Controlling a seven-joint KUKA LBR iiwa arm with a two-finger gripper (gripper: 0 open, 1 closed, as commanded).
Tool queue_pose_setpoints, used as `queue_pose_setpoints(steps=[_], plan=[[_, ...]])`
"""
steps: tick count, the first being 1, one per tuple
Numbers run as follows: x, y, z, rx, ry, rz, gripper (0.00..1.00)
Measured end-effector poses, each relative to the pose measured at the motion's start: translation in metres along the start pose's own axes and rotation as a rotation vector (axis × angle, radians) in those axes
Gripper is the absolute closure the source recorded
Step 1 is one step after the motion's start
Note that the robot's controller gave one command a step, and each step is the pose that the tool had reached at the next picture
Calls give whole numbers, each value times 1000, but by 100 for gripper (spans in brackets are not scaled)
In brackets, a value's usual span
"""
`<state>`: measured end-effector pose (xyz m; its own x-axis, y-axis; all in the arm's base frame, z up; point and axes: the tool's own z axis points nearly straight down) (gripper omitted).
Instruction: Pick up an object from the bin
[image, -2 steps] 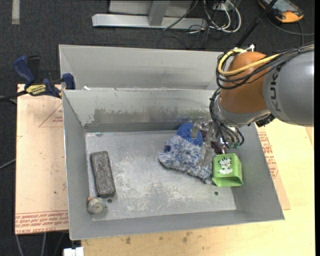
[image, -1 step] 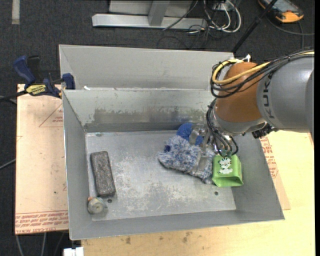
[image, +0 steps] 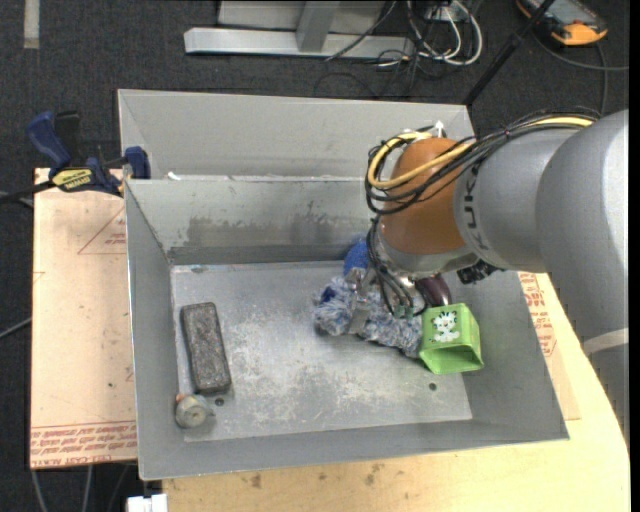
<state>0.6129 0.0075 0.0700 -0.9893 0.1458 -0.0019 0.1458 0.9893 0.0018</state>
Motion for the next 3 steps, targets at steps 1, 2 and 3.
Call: queue_pose_setpoints(steps=[1, 2, 3], plan=[[0, 0, 0, 0, 0, 0, 100], [29, -5, -35, 0, 2, -70, 100], [29, -5, -35, 0, 2, -71, 100]])
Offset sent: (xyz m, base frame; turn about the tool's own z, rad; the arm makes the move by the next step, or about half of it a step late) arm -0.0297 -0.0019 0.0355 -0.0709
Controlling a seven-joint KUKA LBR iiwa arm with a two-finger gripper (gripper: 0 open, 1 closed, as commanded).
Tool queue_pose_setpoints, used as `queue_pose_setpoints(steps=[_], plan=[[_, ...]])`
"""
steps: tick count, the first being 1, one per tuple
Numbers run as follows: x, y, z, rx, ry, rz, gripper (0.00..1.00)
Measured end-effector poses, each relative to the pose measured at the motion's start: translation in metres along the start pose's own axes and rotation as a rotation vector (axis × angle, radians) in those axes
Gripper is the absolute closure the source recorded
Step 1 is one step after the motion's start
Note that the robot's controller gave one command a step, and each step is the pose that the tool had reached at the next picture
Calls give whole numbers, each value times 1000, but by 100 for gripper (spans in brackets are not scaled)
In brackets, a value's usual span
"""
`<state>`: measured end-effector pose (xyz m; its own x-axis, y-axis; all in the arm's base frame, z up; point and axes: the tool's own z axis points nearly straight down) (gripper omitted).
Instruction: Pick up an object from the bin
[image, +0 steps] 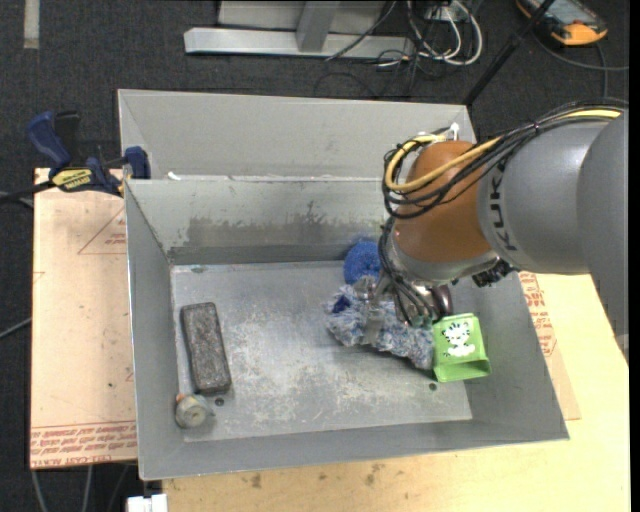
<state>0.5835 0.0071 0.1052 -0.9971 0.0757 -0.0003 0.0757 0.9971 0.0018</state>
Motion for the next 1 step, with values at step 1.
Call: queue_pose_setpoints(steps=[1], plan=[[6, -2, -23, 0, 2, 3, 100]])
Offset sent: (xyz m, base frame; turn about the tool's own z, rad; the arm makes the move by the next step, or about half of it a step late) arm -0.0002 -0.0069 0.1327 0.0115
